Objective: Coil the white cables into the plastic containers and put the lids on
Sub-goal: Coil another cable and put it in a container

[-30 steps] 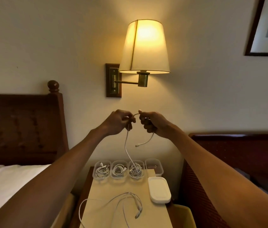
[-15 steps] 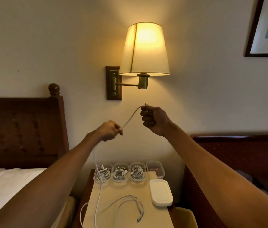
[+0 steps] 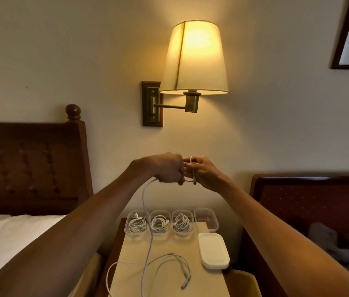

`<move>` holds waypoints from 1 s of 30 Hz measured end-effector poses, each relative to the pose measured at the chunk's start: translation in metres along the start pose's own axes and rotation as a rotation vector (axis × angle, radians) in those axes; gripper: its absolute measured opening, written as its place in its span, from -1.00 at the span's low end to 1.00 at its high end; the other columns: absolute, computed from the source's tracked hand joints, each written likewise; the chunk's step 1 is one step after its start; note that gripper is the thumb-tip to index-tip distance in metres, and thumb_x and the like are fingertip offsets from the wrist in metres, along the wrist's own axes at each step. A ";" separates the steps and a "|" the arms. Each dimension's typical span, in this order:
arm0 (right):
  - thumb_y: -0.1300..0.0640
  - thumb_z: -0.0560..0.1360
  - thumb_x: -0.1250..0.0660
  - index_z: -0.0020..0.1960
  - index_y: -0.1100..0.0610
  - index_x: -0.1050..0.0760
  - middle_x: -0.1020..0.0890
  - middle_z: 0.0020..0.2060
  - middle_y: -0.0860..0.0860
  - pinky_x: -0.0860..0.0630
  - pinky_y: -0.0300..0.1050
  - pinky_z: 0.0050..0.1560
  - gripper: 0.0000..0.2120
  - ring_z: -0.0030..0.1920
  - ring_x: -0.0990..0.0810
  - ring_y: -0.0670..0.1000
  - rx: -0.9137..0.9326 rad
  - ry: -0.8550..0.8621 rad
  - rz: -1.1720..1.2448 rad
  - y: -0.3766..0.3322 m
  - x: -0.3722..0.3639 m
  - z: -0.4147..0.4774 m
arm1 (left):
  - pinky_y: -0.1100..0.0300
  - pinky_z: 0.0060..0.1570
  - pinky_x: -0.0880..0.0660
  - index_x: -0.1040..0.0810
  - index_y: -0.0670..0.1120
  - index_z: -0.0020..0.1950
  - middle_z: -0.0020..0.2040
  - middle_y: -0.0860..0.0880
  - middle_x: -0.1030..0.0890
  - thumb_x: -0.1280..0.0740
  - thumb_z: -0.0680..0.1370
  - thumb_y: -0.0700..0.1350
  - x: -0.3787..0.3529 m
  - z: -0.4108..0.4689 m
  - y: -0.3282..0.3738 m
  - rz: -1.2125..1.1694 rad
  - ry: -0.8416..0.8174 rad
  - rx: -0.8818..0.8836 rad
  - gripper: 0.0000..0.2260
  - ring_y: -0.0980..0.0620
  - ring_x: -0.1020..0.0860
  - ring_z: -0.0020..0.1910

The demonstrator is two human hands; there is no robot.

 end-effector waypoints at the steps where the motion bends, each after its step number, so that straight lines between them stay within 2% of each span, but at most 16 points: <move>1: 0.33 0.62 -0.15 0.27 0.42 -0.40 -0.63 0.03 0.20 -0.62 -0.18 -0.03 -0.74 -0.03 -0.69 0.05 -0.005 -0.034 -0.054 0.001 -0.003 -0.002 | 0.09 -0.09 -0.56 -0.69 -0.06 0.10 -0.05 -0.03 -0.67 -0.36 0.58 -0.09 0.006 0.000 -0.003 -0.009 0.030 -0.003 -0.84 -0.06 -0.62 -0.05; 3: 0.32 0.64 -0.12 0.15 0.38 -0.46 -0.65 -0.03 0.20 -0.62 -0.17 -0.03 -0.80 -0.08 -0.69 0.07 -0.043 -0.101 -0.138 0.006 -0.010 -0.006 | 0.16 -0.14 -0.51 -0.70 -0.07 0.04 -0.12 0.01 -0.67 -0.38 0.57 -0.08 0.018 -0.003 -0.008 -0.051 0.089 -0.050 -0.86 -0.01 -0.63 -0.10; 5: 0.31 0.66 -0.05 0.13 0.36 -0.45 -0.67 -0.08 0.20 -0.62 -0.17 -0.13 -0.78 -0.20 -0.67 0.06 -0.121 -0.163 -0.125 0.015 -0.018 -0.012 | 0.21 -0.13 -0.52 -0.69 -0.08 0.05 -0.12 0.05 -0.67 -0.40 0.56 -0.07 0.030 -0.005 -0.013 -0.084 0.159 -0.090 -0.86 0.09 -0.61 -0.13; 8: 0.27 0.65 0.00 0.09 0.34 -0.49 -0.66 -0.27 0.13 -0.43 -0.27 -0.40 -0.71 -0.40 -0.50 -0.02 -0.160 -0.153 -0.114 0.021 -0.027 -0.017 | 0.24 -0.15 -0.50 -0.70 -0.08 0.02 -0.14 0.07 -0.67 -0.45 0.53 -0.04 0.044 -0.005 -0.026 -0.107 0.280 -0.119 -0.86 0.14 -0.60 -0.16; 11: 0.15 0.60 0.04 0.01 0.32 -0.48 -0.54 -0.40 0.07 -0.28 -0.29 -0.51 -0.63 -0.46 -0.38 -0.06 -0.193 -0.189 0.032 0.023 -0.037 -0.021 | 0.30 -0.22 -0.44 -0.69 -0.07 -0.05 -0.19 0.08 -0.64 -0.49 0.48 -0.02 0.044 0.000 -0.044 -0.159 0.372 -0.117 -0.85 0.15 -0.59 -0.19; 13: 0.08 0.58 0.06 -0.04 0.30 -0.48 -0.44 -0.45 0.04 -0.21 -0.28 -0.54 -0.59 -0.53 -0.29 -0.08 -0.209 -0.251 0.151 0.021 -0.045 -0.024 | 0.27 -0.23 -0.44 -0.69 -0.07 -0.06 -0.19 0.05 -0.64 -0.49 0.47 0.00 0.038 0.004 -0.056 -0.188 0.424 -0.115 -0.84 0.11 -0.58 -0.18; 16: 0.08 0.60 0.06 -0.08 0.26 -0.47 -0.37 -0.49 -0.02 -0.16 -0.27 -0.51 -0.61 -0.58 -0.20 -0.11 -0.218 -0.252 0.249 0.016 -0.047 -0.024 | 0.10 -0.17 -0.53 -0.69 -0.07 -0.04 -0.14 0.01 -0.64 -0.45 0.50 0.00 0.022 0.009 -0.077 -0.269 0.498 -0.087 -0.84 0.03 -0.57 -0.11; 19: 0.17 0.63 0.02 0.00 0.24 -0.44 -0.42 -0.40 0.01 -0.25 -0.32 -0.51 -0.72 -0.52 -0.25 -0.12 -0.228 -0.191 0.376 0.009 -0.046 -0.023 | 0.02 -0.14 -0.50 -0.69 -0.07 -0.05 -0.13 -0.01 -0.63 -0.38 0.57 -0.06 0.007 0.012 -0.091 -0.375 0.557 -0.054 -0.87 0.00 -0.54 -0.10; 22: 0.27 0.64 0.01 0.10 0.26 -0.39 -0.49 -0.25 0.08 -0.35 -0.34 -0.47 -0.79 -0.46 -0.36 -0.12 -0.197 -0.150 0.495 -0.002 -0.045 -0.023 | 0.13 -0.25 -0.42 -0.67 -0.01 -0.05 -0.22 0.05 -0.60 -0.29 0.63 -0.14 -0.007 0.011 -0.101 -0.446 0.604 0.010 -0.84 0.05 -0.50 -0.23; 25: 0.30 0.65 0.01 0.17 0.28 -0.35 -0.55 -0.15 0.13 -0.46 -0.34 -0.38 -0.80 -0.40 -0.47 -0.10 -0.164 -0.178 0.654 -0.014 -0.045 -0.024 | 0.19 -0.42 -0.32 -0.66 -0.02 -0.02 -0.38 0.05 -0.48 -0.24 0.66 -0.09 -0.041 0.017 -0.110 -0.624 0.483 0.092 -0.80 0.06 -0.37 -0.43; 27: 0.29 0.65 0.01 0.23 0.29 -0.34 -0.61 -0.06 0.18 -0.55 -0.32 -0.32 -0.77 -0.31 -0.59 -0.04 -0.147 -0.191 0.718 -0.018 -0.044 -0.023 | 0.22 -0.49 -0.29 -0.65 -0.01 0.02 -0.39 0.03 -0.45 -0.22 0.67 -0.04 -0.064 0.020 -0.104 -0.724 0.374 0.121 -0.79 0.06 -0.34 -0.45; 29: 0.29 0.66 0.04 0.28 0.32 -0.32 -0.63 0.07 0.26 -0.65 -0.18 -0.14 -0.73 -0.09 -0.68 0.10 -0.102 -0.189 0.736 -0.020 -0.042 -0.019 | 0.25 -0.50 -0.31 -0.63 -0.03 0.11 -0.34 0.00 -0.47 -0.18 0.68 -0.02 -0.079 0.021 -0.086 -0.727 0.277 0.124 -0.76 0.09 -0.36 -0.44; 30: 0.29 0.67 0.06 0.29 0.33 -0.32 -0.60 0.14 0.29 -0.65 -0.09 -0.02 -0.72 0.04 -0.67 0.16 -0.073 -0.183 0.725 -0.022 -0.041 -0.017 | 0.25 -0.50 -0.32 -0.62 -0.03 0.16 -0.30 -0.04 -0.48 -0.17 0.69 -0.02 -0.086 0.021 -0.074 -0.731 0.220 0.117 -0.75 0.09 -0.37 -0.43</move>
Point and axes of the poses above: each hand's wrist, its own z-axis towards the middle knuckle, its own x-axis out of the back of the hand, y = z × x, the point moved 8 cm from there along z, towards the middle knuckle
